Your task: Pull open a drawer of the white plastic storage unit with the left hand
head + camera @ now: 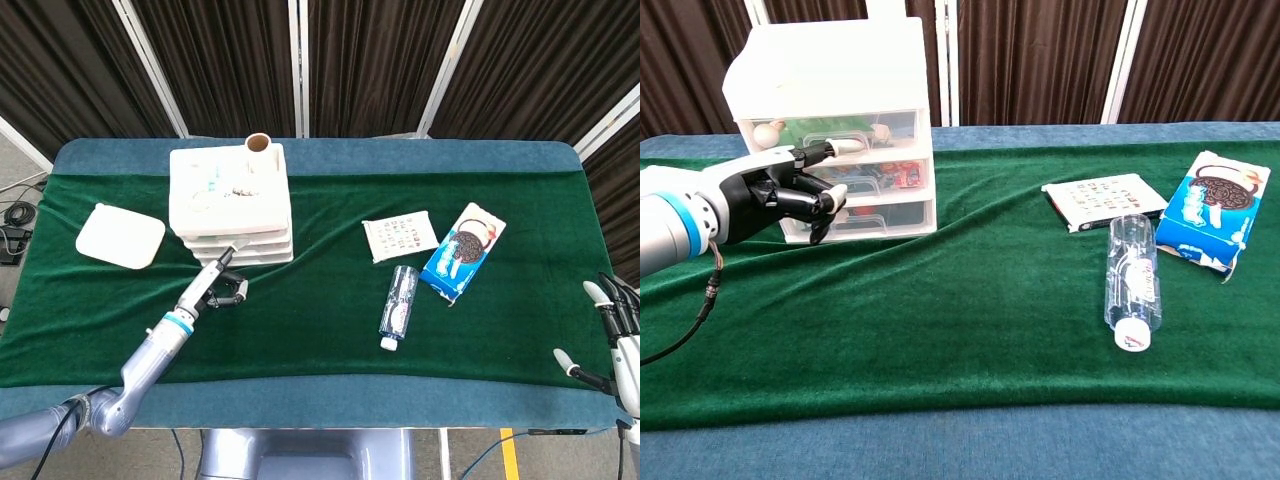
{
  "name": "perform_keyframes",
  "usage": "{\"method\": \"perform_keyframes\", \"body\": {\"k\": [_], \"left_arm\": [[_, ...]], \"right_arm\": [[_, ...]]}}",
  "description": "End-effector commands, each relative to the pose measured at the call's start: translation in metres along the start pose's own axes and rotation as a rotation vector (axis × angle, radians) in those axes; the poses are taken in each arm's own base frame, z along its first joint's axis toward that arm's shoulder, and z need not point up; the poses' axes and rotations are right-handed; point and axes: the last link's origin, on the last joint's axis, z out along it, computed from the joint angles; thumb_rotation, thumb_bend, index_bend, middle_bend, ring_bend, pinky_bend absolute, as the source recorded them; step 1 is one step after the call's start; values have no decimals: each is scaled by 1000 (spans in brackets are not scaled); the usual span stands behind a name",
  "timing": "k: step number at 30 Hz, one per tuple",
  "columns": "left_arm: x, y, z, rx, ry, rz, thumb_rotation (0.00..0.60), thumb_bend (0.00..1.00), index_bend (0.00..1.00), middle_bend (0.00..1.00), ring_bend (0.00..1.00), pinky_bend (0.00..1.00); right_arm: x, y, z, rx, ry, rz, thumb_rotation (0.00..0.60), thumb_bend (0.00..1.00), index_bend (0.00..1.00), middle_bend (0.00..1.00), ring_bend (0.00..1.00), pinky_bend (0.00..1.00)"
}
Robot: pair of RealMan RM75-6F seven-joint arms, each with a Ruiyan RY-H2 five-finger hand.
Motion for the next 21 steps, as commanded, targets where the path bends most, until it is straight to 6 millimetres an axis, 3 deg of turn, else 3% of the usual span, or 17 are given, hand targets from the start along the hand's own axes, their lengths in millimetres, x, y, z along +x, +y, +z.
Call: {"method": "perform_keyframes", "body": {"k": [1, 21], "left_arm": [[-1, 2, 0, -3, -7, 2, 600, 641, 0, 806, 714, 672], [-3, 2, -5, 6, -27, 10, 600, 641, 30, 806, 714, 672]], "right_arm": [[0, 0, 0, 0, 0, 0, 600, 92, 84, 0, 0, 0], [1, -1, 0, 1, 3, -1, 600, 93, 85, 0, 0, 0]]}}
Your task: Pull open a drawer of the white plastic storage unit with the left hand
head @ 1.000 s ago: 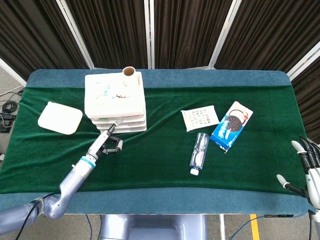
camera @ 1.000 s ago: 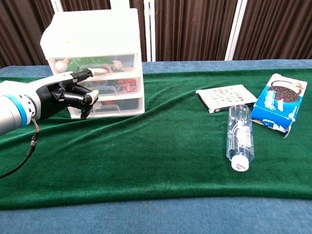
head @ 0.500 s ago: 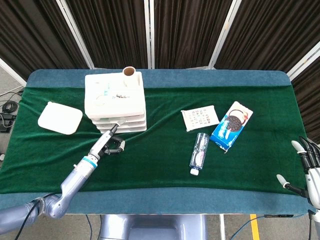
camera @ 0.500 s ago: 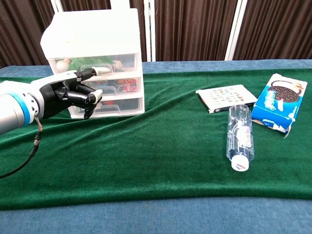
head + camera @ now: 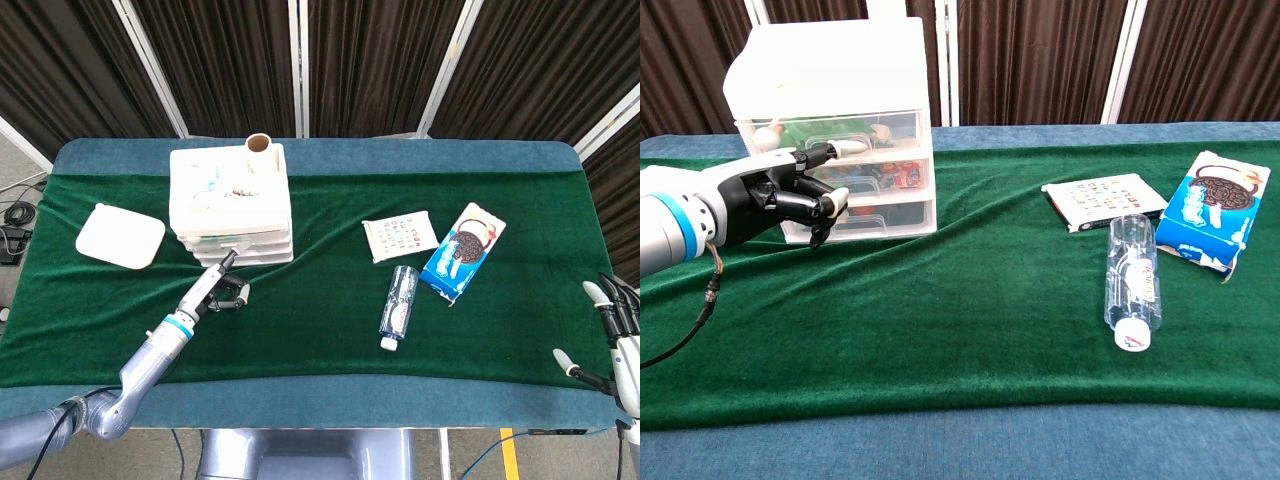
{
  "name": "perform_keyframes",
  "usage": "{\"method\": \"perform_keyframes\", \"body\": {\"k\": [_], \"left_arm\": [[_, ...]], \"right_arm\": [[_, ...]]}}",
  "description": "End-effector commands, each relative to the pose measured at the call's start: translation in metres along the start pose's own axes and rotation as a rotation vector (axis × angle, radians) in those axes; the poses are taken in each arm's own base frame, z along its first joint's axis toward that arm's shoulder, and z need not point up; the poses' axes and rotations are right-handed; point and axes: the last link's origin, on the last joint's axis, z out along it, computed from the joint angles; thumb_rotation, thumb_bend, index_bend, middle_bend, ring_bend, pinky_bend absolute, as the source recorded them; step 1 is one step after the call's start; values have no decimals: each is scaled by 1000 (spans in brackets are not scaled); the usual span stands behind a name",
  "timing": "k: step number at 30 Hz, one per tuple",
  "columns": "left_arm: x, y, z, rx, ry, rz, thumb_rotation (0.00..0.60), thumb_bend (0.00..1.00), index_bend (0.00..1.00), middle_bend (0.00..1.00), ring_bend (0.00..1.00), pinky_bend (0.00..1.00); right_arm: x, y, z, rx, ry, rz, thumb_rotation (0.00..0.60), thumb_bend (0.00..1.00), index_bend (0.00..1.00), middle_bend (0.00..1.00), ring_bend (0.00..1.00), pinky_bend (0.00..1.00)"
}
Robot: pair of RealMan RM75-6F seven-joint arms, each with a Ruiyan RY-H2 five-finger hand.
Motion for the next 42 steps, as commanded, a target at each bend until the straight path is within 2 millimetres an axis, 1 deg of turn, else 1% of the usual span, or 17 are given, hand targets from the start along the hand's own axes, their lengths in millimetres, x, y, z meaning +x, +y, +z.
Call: {"method": "perform_keyframes", "body": {"k": [1, 9, 15, 19, 22, 26, 42], "left_arm": [[0, 0, -1, 2, -4, 1, 600, 641, 30, 806, 714, 672], [-2, 3, -5, -9, -18, 0, 600, 641, 30, 806, 714, 672], [-5, 4, -14, -24, -30, 1, 600, 641, 33, 806, 714, 672], [-2, -3, -19, -17, -6, -21, 600, 641, 32, 806, 714, 672], [0, -7, -19, -10, 11, -29, 600, 641, 8, 806, 714, 672], [4, -12, -16, 3, 22, -30, 600, 641, 0, 806, 714, 672], [-1, -5, -1, -8, 23, -21, 600, 641, 0, 806, 714, 672]], "right_arm": [[0, 0, 0, 1, 1, 0, 600, 93, 84, 0, 0, 0], [0, 0, 0, 0, 1, -1, 600, 92, 84, 0, 0, 0], [0, -1, 0, 1, 0, -3, 600, 93, 84, 0, 0, 0], [0, -2, -1, 3, 3, -4, 600, 92, 84, 0, 0, 0], [0, -2, -1, 3, 3, -5, 600, 93, 85, 0, 0, 0], [0, -1, 0, 2, 2, -7, 600, 92, 84, 0, 0, 0], [1, 4, 2, -17, 4, 2, 600, 92, 85, 0, 0, 0]]}}
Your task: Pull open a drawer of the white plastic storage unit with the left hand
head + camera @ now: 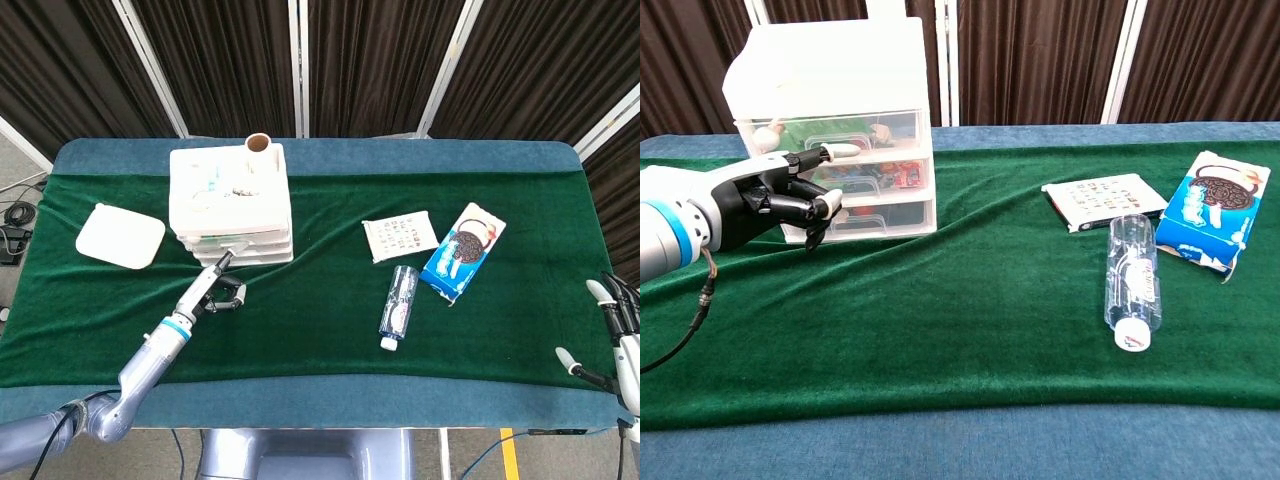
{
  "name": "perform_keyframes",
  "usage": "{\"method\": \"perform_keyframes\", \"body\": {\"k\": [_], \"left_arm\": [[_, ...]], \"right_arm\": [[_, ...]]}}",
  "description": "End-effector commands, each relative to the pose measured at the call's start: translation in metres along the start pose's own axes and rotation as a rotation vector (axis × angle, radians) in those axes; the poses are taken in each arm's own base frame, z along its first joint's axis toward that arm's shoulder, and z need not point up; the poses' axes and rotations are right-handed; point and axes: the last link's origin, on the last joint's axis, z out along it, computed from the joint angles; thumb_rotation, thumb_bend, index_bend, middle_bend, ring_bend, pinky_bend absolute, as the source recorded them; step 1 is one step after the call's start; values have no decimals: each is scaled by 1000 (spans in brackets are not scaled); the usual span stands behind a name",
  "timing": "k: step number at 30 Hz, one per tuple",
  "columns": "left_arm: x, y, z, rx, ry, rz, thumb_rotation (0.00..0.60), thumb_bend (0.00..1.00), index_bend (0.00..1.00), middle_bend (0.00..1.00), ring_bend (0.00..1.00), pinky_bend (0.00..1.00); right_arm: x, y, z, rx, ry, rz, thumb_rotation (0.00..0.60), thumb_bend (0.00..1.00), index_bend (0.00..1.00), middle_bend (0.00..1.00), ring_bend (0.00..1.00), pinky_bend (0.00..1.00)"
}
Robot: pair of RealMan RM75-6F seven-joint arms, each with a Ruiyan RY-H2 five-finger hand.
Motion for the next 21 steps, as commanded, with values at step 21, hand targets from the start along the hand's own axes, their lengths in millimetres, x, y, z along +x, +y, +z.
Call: {"method": "perform_keyframes", "body": {"k": [21], "left_arm": [[-5, 0, 2, 7, 17, -14, 600, 640, 0, 806, 714, 672]], "right_arm": [[2, 1, 0, -2, 8, 4, 600, 92, 84, 0, 0, 0]]}}
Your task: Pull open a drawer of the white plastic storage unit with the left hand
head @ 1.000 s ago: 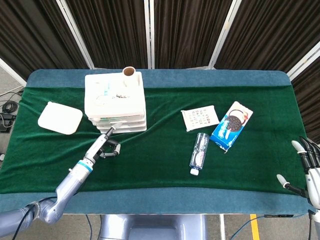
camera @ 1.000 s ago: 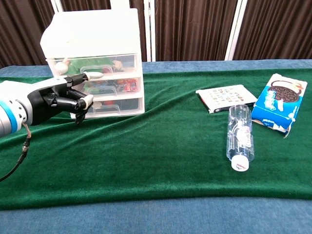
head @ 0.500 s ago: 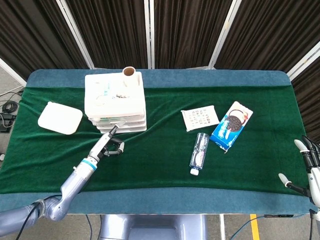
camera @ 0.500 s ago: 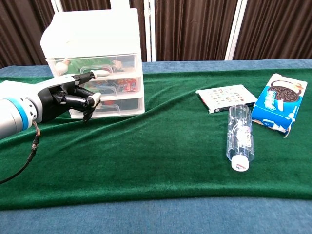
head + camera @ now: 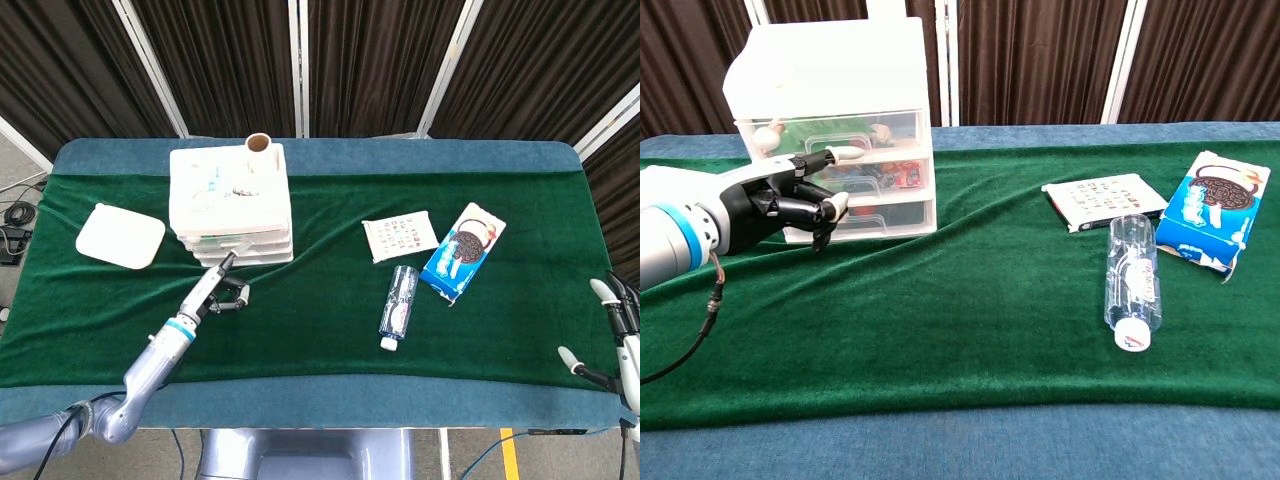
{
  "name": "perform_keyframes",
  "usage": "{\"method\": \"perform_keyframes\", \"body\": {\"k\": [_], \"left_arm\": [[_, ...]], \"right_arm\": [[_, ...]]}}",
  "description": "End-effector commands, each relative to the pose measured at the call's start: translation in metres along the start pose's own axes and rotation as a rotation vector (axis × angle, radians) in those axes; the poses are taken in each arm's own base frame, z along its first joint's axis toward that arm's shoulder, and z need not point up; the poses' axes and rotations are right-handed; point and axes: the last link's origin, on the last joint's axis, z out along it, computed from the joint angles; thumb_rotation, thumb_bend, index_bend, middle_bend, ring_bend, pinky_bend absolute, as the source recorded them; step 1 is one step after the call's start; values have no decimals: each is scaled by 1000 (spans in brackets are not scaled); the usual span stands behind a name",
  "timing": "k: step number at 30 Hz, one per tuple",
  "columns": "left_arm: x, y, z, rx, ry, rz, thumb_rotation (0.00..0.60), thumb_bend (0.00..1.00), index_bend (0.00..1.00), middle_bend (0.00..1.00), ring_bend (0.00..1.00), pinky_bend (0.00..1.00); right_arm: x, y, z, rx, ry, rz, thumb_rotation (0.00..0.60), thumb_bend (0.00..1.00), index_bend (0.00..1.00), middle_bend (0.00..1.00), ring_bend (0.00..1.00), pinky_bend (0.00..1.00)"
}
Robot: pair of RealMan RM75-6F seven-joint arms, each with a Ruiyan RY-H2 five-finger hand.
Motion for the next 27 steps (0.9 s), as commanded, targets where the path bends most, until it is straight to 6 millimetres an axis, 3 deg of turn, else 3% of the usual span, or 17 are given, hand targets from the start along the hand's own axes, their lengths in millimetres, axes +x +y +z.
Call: {"method": "perform_keyframes", "body": {"k": [1, 13, 27], "left_arm": [[1, 0, 0, -1, 6, -7, 600, 640, 0, 806, 714, 672], [1, 7, 7, 4, -12, -7, 600, 639, 0, 806, 714, 672], [-2, 7, -4, 3, -43, -21, 600, 638, 103, 806, 714, 672]], "right_arm": [[0, 0, 0, 0, 0, 0, 600, 92, 84, 0, 0, 0], [-2, 0, 0, 1, -7, 0, 600, 92, 84, 0, 0, 0], [-1, -1, 0, 4, -4, 0, 600, 92, 84, 0, 0, 0]]}}
